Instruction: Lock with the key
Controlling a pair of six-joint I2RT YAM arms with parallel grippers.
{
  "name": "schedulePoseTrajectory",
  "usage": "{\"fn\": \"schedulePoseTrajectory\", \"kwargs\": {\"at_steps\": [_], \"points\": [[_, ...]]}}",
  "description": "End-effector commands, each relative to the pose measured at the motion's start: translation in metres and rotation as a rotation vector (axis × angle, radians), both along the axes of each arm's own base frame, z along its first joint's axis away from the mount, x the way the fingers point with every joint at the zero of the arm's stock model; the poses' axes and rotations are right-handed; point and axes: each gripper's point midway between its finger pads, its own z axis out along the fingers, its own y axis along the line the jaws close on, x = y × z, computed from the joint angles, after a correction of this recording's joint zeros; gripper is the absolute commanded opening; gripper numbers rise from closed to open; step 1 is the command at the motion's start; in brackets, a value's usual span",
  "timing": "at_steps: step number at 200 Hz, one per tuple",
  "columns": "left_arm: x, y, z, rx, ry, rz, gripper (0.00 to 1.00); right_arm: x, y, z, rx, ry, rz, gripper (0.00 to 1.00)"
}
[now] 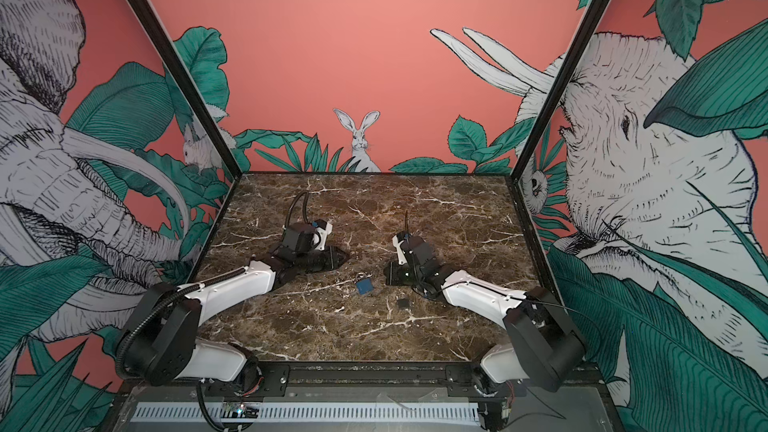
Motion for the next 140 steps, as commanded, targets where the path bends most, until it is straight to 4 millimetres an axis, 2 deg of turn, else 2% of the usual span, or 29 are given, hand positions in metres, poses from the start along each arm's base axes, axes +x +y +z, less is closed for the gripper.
{"fn": "schedulePoseTrajectory", "kwargs": {"at_steps": [1,65,135,140], "points": [[0.001,0.009,0.017,-0.026,-0.054,0.023,0.32,0.007,0.009,-0.001,0.019,-0.026,-0.031,0.00],[-0.010,0.034,0.021,-0.047,-0.065,0.089,0.34,0.010,0.018,-0.016,0.019,-0.007,-0.048,0.00],[-0.016,0.039,0.016,-0.046,-0.054,0.100,0.34,0.012,0.029,-0.028,0.043,0.024,-0.043,0.00],[-0.016,0.039,0.015,-0.044,-0.051,0.098,0.34,0.010,0.030,-0.038,0.033,0.046,-0.042,0.00]]}}
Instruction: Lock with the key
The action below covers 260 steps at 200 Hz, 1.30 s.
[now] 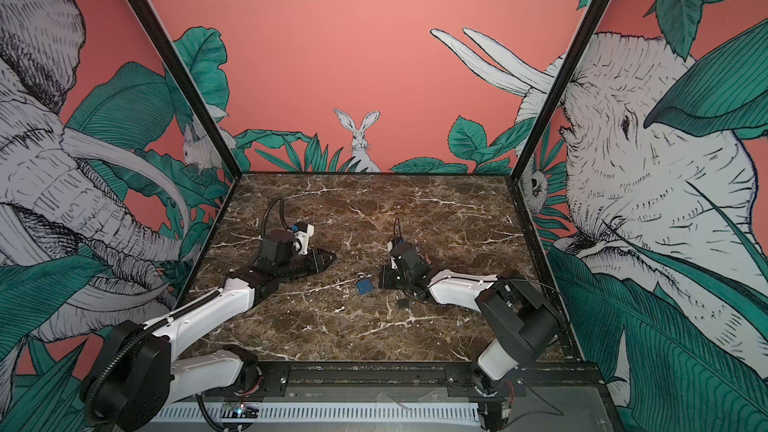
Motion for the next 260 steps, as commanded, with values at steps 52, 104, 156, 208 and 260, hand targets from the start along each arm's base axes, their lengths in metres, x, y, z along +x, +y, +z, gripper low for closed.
{"fn": "schedulePoseTrajectory", "kwargs": {"at_steps": [52,104,156,208,260], "points": [[0.001,0.003,-0.004,-0.011,0.013,0.011,0.34,0.001,0.022,-0.012,0.063,0.032,0.006,0.00],[0.003,0.002,-0.006,-0.016,0.015,0.014,0.34,-0.002,0.024,-0.014,0.070,0.042,0.007,0.00],[0.001,0.003,-0.004,-0.018,0.014,0.015,0.34,-0.003,0.026,-0.013,0.077,0.044,0.002,0.14],[0.001,0.007,0.001,-0.024,0.004,0.029,0.34,-0.002,0.020,0.002,0.083,0.007,-0.019,0.24],[0.011,0.017,0.022,0.012,-0.066,0.080,0.38,0.005,0.001,0.048,0.008,-0.138,-0.019,0.27]]}}
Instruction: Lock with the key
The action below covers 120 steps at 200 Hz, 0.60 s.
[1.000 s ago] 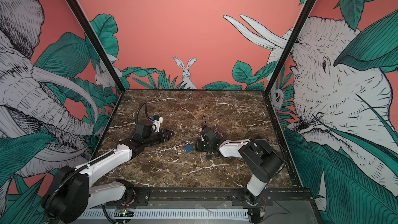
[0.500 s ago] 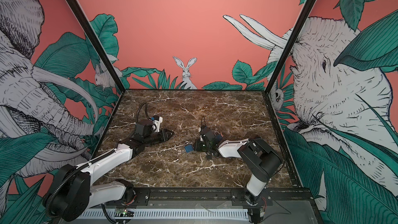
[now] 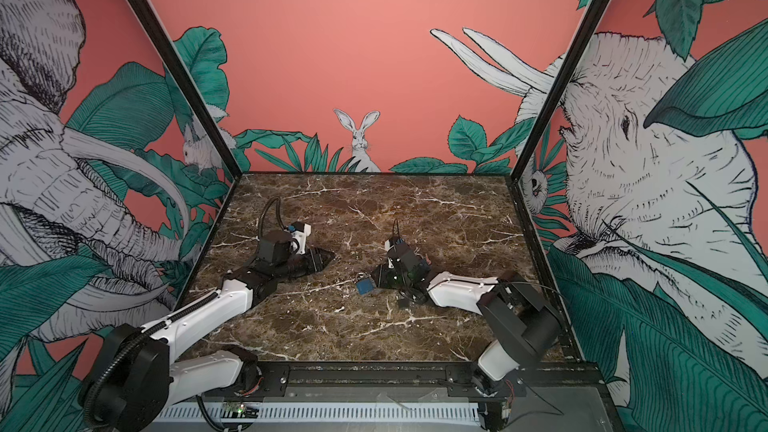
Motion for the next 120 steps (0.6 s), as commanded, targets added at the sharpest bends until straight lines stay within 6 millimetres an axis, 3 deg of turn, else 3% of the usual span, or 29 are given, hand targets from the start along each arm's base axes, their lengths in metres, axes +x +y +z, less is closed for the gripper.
{"fn": "schedulePoseTrajectory", "kwargs": {"at_steps": [1,47,61,86,120], "points": [[0.007,0.009,0.017,0.023,-0.055,0.041,0.38,0.006,-0.010,0.022,-0.068,-0.096,-0.003,0.27],[0.023,0.021,0.046,0.085,-0.146,0.088,0.44,0.022,-0.036,0.068,-0.229,-0.279,-0.017,0.42],[0.030,0.023,0.053,0.080,-0.189,0.101,0.51,0.027,-0.042,0.080,-0.251,-0.323,-0.028,0.56],[0.047,0.030,0.065,-0.029,-0.244,0.177,0.58,0.036,-0.052,0.098,-0.276,-0.388,-0.043,0.71],[0.071,0.056,0.088,-0.154,-0.316,0.290,0.65,0.047,-0.083,0.117,-0.298,-0.443,-0.106,0.76]]}}
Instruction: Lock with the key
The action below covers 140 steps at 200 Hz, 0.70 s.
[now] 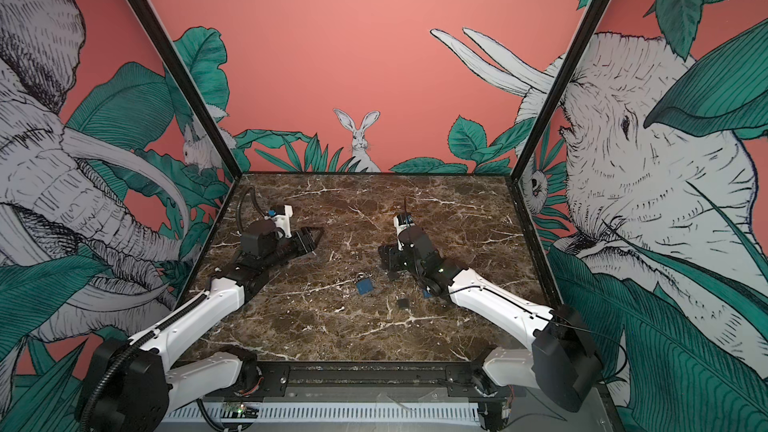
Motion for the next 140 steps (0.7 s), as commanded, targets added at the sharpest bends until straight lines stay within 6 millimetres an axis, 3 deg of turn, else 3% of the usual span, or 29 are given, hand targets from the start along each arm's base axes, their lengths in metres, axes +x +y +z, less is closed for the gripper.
{"fn": "schedulePoseTrajectory", "kwargs": {"at_steps": [1,21,26,33,62,94,111,140], "points": [[0.018,0.015,0.030,-0.110,-0.109,0.069,0.66,0.011,-0.028,0.020,-0.048,-0.084,-0.054,0.76],[0.030,0.036,0.044,-0.111,-0.153,0.130,0.70,0.018,-0.059,0.025,-0.091,-0.138,-0.125,0.82],[0.033,0.042,0.046,-0.108,-0.155,0.156,0.89,0.020,-0.069,0.028,-0.103,-0.156,-0.156,0.83],[0.037,0.052,0.048,-0.108,-0.159,0.196,0.94,0.022,-0.083,0.031,-0.124,-0.180,-0.202,0.86],[0.050,0.090,0.060,-0.104,-0.216,0.314,0.98,0.029,-0.133,0.042,-0.220,-0.300,-0.343,0.99],[0.059,0.126,0.075,0.094,-0.275,0.410,0.99,0.039,-0.186,0.049,-0.320,-0.365,-0.485,0.99],[0.061,0.141,0.080,0.267,-0.298,0.447,0.99,0.047,-0.214,0.042,-0.349,-0.345,-0.553,0.99],[0.060,0.157,0.072,0.522,-0.330,0.456,0.99,0.054,-0.260,0.019,-0.410,-0.295,-0.679,1.00]]}}
